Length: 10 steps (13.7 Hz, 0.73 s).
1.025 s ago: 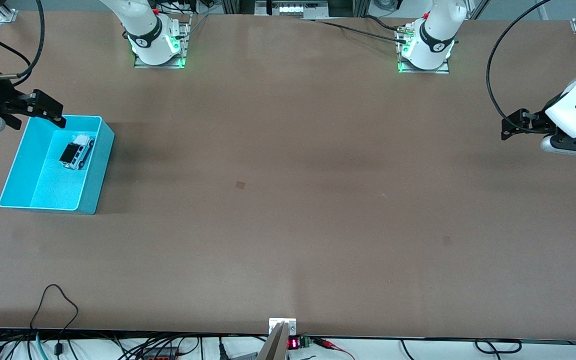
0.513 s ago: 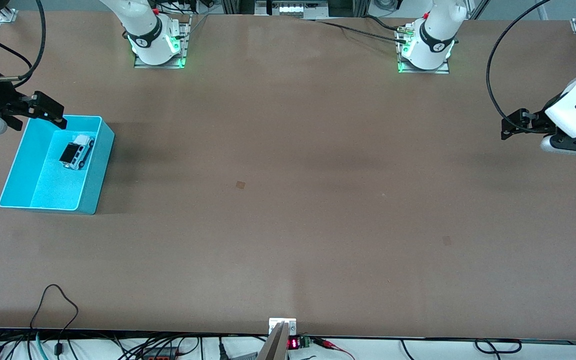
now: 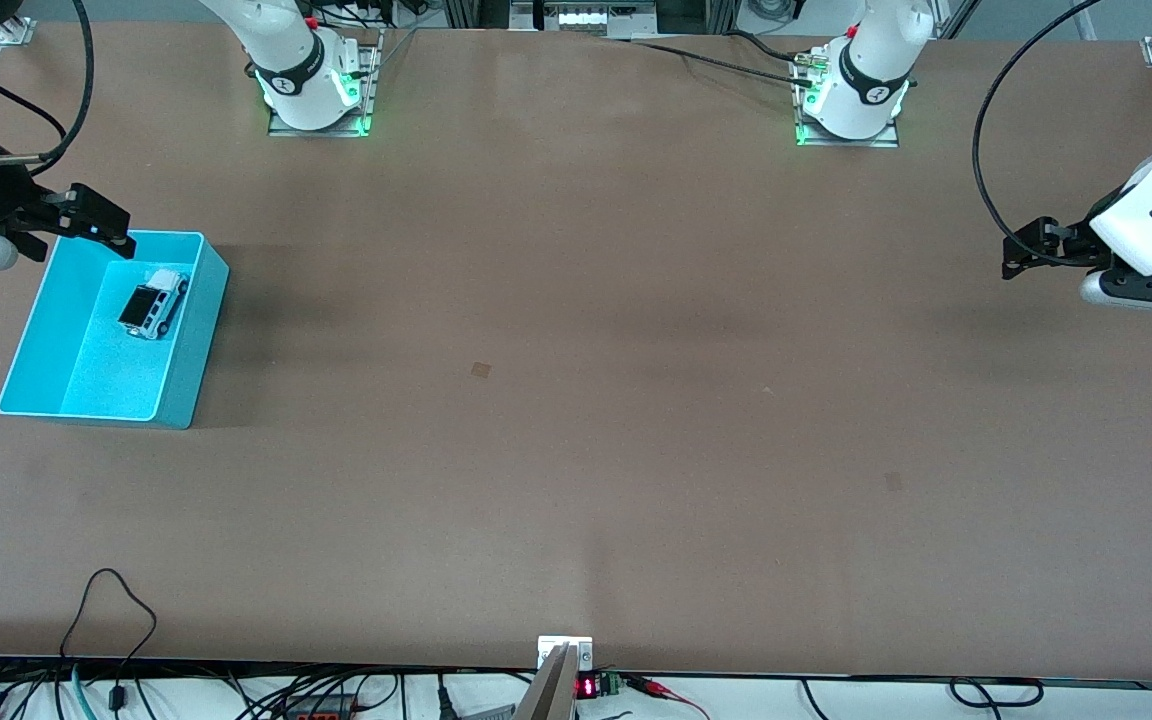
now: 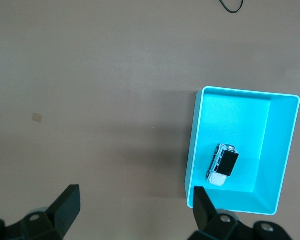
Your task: Wind and store white jeep toy
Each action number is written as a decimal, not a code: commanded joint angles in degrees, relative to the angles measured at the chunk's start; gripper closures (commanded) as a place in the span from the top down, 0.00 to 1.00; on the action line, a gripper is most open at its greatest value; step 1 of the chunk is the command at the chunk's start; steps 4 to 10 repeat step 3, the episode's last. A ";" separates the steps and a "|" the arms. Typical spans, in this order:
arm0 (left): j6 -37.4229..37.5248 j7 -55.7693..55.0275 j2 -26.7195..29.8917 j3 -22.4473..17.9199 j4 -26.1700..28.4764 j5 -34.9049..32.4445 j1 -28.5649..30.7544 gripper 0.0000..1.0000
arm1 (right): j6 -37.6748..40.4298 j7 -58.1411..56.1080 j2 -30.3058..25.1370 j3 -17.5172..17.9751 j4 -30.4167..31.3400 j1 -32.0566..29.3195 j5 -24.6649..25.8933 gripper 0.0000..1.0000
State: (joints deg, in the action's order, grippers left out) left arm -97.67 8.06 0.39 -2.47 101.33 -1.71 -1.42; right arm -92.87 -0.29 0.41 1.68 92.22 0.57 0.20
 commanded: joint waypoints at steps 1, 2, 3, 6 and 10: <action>0.82 -0.59 0.40 0.01 -0.26 -1.01 0.11 1.00 | 0.23 0.46 -0.32 0.08 0.24 0.05 0.07 1.00; 0.82 -0.59 0.40 0.01 -0.26 -1.01 0.02 1.00 | 0.23 0.55 -0.32 0.16 0.24 0.05 0.07 1.00; 0.82 -0.59 0.40 0.01 -0.26 -1.01 0.11 1.00 | 0.23 0.64 -0.32 0.16 0.24 0.05 0.07 1.00; 0.82 -0.59 0.40 0.01 -0.26 -1.01 0.11 1.00 | 0.23 0.64 -0.32 0.16 0.24 0.05 0.07 1.00; 0.82 -0.59 0.40 0.01 -0.26 -1.01 0.11 1.00 | 0.23 0.64 -0.32 0.16 0.24 0.05 0.07 1.00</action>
